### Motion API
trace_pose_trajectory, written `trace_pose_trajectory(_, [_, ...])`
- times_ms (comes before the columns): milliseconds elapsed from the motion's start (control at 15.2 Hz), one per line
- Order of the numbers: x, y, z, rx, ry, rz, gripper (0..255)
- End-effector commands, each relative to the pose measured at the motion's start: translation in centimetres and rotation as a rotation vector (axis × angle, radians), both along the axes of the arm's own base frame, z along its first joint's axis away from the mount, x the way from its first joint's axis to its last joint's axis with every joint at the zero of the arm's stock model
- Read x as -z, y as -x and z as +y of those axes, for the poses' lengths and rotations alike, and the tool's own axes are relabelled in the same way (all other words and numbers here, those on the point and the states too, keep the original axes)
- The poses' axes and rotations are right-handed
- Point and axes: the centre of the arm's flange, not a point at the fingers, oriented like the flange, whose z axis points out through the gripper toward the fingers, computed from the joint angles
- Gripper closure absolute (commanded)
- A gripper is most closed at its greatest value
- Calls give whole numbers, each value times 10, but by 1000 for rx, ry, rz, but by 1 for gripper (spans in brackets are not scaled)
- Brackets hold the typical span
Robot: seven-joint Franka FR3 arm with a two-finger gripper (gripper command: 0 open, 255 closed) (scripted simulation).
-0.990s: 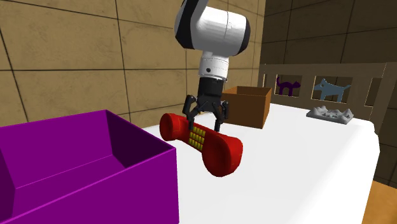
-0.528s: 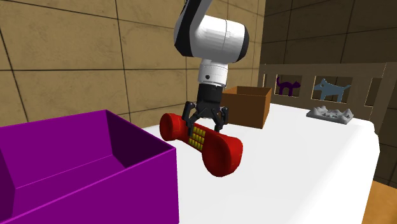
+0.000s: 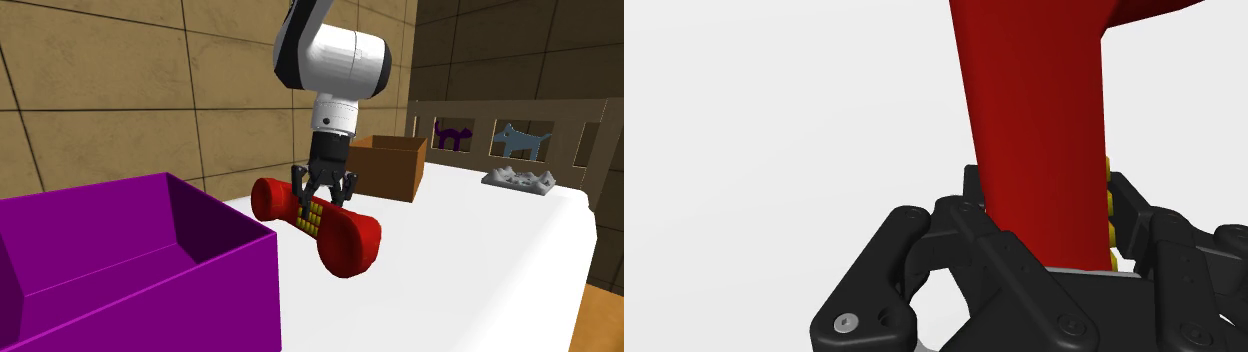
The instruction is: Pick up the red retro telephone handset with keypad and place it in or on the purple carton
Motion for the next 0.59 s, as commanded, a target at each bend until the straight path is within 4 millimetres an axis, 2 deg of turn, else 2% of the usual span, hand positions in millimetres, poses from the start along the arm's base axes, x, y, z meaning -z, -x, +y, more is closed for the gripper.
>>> trace_pose_trajectory(0, [0,0,0,0,0,0,255])
trace_pose_trajectory(330, [0,0,0,0,0,0,255])
trace_pose_trajectory(528, [-16,0,0,0,0,0,255])
